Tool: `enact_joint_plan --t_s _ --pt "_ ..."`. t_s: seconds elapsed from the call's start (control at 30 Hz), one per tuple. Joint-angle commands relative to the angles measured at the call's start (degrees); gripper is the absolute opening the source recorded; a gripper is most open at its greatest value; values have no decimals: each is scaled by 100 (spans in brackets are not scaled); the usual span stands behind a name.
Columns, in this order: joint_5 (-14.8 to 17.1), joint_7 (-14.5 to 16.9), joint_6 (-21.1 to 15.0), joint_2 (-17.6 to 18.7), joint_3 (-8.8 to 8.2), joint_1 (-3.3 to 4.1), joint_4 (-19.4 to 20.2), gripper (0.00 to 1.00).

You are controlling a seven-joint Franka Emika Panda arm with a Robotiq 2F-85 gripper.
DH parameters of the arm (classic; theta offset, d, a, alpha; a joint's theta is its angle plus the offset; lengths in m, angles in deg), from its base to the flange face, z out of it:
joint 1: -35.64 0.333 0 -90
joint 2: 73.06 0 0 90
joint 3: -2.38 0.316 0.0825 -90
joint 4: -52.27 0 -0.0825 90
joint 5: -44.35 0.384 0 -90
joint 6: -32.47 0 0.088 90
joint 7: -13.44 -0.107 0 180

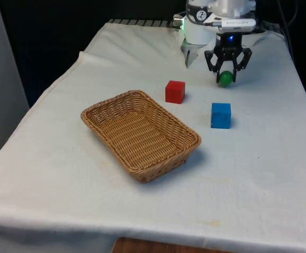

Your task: Place all non-red objects into the basket.

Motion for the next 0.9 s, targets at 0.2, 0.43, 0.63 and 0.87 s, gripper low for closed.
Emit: enact_joint_plan --t_s 0.2,0.43,0.63,0.87 --pt "-97 -57 504 -573 -57 -23 57 0" --pt "-109 -63 894 -1003 -103 -40 23 0" --pt "-11 0 1037 -1175 -138 -11 -29 0" --pt "-97 69 1530 -1312 -315 -57 -418 0"
